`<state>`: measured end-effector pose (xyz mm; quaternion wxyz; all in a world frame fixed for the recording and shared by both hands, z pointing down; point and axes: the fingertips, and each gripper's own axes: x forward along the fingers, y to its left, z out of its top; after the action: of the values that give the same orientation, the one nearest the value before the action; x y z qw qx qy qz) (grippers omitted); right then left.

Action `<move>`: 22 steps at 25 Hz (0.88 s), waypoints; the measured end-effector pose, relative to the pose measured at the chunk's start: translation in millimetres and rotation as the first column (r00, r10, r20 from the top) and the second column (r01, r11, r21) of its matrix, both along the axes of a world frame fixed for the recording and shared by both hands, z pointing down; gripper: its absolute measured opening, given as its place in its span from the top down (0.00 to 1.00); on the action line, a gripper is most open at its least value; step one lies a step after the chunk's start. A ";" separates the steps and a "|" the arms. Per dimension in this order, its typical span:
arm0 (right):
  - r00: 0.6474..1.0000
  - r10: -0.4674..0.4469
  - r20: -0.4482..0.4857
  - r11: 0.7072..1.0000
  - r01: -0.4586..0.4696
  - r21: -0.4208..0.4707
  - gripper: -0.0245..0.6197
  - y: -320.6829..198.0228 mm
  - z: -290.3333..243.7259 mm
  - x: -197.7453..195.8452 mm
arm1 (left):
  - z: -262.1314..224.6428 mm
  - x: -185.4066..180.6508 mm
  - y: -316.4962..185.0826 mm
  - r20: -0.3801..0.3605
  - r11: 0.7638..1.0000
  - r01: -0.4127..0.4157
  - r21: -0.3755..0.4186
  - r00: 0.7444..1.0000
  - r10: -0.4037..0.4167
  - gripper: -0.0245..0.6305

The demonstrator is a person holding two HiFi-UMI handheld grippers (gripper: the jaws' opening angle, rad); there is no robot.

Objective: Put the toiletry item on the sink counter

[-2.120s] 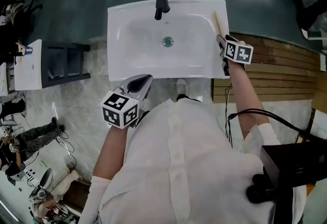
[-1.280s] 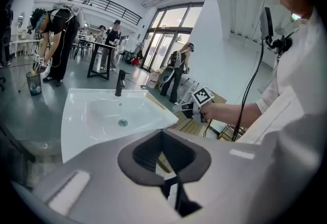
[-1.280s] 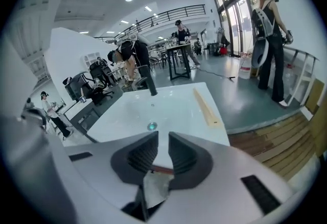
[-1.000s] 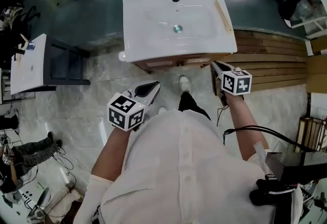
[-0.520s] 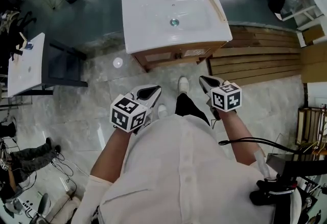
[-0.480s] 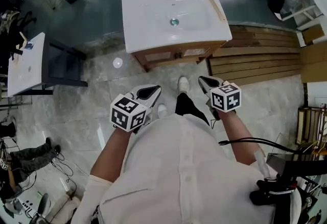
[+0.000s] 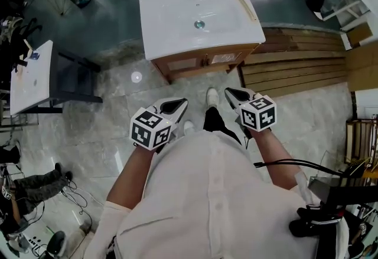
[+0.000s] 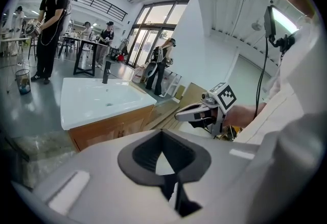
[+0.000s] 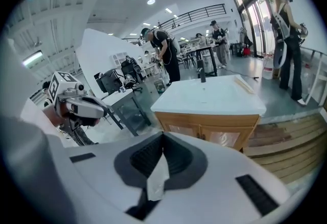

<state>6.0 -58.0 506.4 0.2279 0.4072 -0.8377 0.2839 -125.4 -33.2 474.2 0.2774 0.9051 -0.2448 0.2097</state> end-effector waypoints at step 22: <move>0.997 -0.078 -0.017 0.997 0.079 0.018 0.95 -1.2 -1.3 -19.1 | 7.1 0.6 -2.6 -0.002 0.999 -0.006 -0.032 1.000 0.006 0.95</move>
<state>-13.1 -59.2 505.1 0.2418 0.3783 -0.8538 0.2636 -124.8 -35.7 481.2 0.2915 0.9015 -0.2383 0.2134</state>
